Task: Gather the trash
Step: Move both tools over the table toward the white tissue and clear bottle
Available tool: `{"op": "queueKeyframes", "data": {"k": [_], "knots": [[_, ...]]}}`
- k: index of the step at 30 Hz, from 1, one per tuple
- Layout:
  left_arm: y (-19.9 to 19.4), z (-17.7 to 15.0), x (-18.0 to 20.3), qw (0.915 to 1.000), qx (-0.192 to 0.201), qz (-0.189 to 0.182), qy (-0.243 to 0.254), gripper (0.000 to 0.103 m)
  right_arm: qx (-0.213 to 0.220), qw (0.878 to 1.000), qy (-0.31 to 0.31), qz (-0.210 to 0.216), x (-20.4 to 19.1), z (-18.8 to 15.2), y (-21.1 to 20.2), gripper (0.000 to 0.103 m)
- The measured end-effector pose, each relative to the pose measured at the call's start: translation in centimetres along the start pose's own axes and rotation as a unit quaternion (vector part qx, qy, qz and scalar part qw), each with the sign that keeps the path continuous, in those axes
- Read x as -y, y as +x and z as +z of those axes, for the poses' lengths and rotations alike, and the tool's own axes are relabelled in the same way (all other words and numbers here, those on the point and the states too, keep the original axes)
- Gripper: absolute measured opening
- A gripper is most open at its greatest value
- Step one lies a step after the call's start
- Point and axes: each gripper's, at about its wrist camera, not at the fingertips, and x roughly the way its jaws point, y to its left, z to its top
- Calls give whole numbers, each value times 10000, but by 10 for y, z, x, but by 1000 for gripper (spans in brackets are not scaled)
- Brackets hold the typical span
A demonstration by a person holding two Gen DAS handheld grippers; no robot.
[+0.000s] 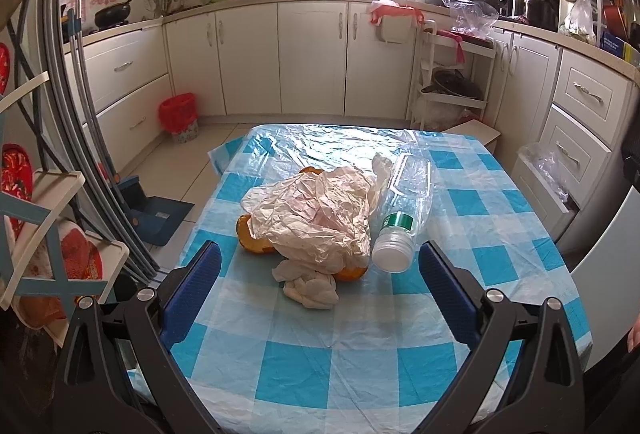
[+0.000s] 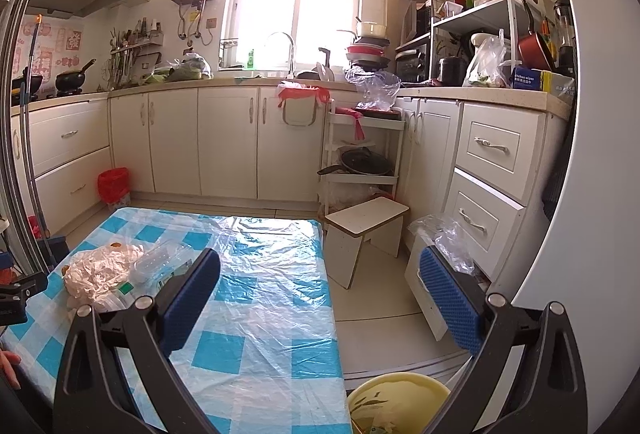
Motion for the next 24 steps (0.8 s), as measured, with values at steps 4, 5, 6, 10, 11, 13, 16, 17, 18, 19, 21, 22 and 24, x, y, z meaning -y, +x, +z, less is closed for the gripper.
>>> {"op": "queueKeyframes", "data": {"k": [4, 5, 6, 10, 11, 13, 16, 17, 18, 19, 21, 22, 24], "knots": [[1, 0, 0, 10000, -16, 21, 22, 95, -6, 10000, -7, 0, 0, 0, 0, 96], [1, 0, 0, 10000, -23, 27, 25, 95, -5, 10000, -5, 3, 0, 0, 0, 96], [2, 0, 0, 10000, -32, 34, 28, 95, -8, 10000, -12, 5, 0, 0, 0, 96], [5, -1, -3, 9999, -104, 91, 11, 95, -22, 10000, -37, 3, -1, -1, 0, 96], [6, 0, -4, 9999, -122, 94, -8, 95, -19, 10000, -34, 4, -1, -1, 0, 96], [7, 0, -7, 9998, -147, 98, -72, 95, -24, 10000, -32, 12, -1, -2, 0, 96], [10, -1, -12, 9995, -245, 110, -165, 95, -37, 10000, -46, 24, -2, -2, 0, 96], [12, -1, -13, 9993, -292, 124, -189, 95, -42, 10000, -52, 32, -2, -2, 0, 96], [14, -2, -16, 9991, -334, 137, -215, 95, -49, 10000, -58, 40, -3, -2, 0, 96], [15, -2, -18, 9989, -368, 149, -254, 95, -53, 10000, -64, 45, -3, -3, 0, 96], [16, -1, -23, 9985, -398, 169, -346, 95, -59, 9999, -69, 56, -3, -2, -1, 96], [16, -1, -27, 9982, -405, 181, -401, 95, -72, 9999, -69, 60, -4, -2, 0, 96], [17, -1, -33, 9976, -425, 201, -508, 95, -98, 9999, -58, 70, -3, -2, 0, 96]]}}
